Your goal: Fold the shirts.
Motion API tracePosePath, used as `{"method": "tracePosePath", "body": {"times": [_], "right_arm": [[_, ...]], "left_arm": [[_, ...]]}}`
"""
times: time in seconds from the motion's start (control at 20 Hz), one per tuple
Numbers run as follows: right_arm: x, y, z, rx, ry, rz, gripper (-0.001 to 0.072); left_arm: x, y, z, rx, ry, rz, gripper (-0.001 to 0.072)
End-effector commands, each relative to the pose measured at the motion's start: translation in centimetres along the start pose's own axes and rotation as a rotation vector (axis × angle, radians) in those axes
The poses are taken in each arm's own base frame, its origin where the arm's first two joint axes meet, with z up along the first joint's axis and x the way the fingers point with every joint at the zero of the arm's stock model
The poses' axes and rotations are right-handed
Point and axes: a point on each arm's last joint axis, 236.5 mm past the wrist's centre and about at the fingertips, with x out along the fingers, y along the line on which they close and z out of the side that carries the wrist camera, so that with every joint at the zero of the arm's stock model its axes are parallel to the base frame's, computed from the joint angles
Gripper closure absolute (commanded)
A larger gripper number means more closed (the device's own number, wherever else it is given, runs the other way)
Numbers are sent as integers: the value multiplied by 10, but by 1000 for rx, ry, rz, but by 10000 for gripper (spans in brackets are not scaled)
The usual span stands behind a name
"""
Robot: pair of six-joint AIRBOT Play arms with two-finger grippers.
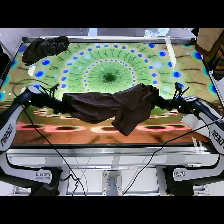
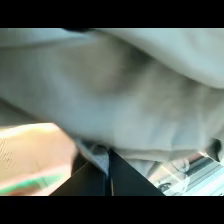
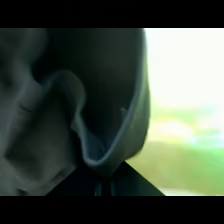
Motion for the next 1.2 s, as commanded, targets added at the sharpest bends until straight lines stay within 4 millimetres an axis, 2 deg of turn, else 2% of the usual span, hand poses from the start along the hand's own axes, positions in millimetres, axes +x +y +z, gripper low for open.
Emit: {"method": "tracePosePath", "body": {"times": [0.0, 0.05, 0.25, 0.35, 0.45, 0.55, 0.65, 0.75, 0.85, 0.9, 1.0, 1.05, 1.1, 1.15], "right_arm": [[-33, 34, 50, -115, -114, 28, 690], [-48, 40, 68, -151, -156, 13, 690], [-128, 53, 136, -174, -350, -44, 691], [-169, 72, 151, -234, -411, -44, 691], [-207, 94, 145, -360, -408, -86, 691], [-247, 114, 130, -467, -405, -140, 691], [-297, 126, 111, -560, -432, -242, 691], [-348, 131, 76, -641, -427, -371, 692], [-384, 134, 29, -670, -385, -447, 693], [-400, 140, 3, -675, -375, -462, 693], [-427, 166, -37, -692, -450, -426, 694], [-437, 182, -53, -724, -501, -395, 694], [-446, 194, -60, -747, -554, -377, 694], [-457, 204, -58, -764, -622, -372, 695]], "left_arm": [[-71, -40, 25, 120, -136, -37, 694], [-102, -52, 37, 159, -213, -28, 694], [-257, -109, 75, 308, -627, 10, 696], [-311, -129, 79, 339, -751, 41, 696], [-331, -154, 67, 402, -760, 41, 697], [-344, -190, 48, 487, -756, -15, 696], [-359, -216, 33, 538, -782, -32, 697], [-367, -234, 8, 579, -779, -19, 697], [-373, -258, -22, 618, -795, -15, 698], [-373, -277, -43, 667, -803, -17, 699], [-367, -316, -93, 792, -791, -39, 699], [-365, -328, -114, 842, -796, -26, 699], [-370, -326, -121, 847, -829, 27, 699], [-381, -315, -117, 823, -883, 114, 700]]}}
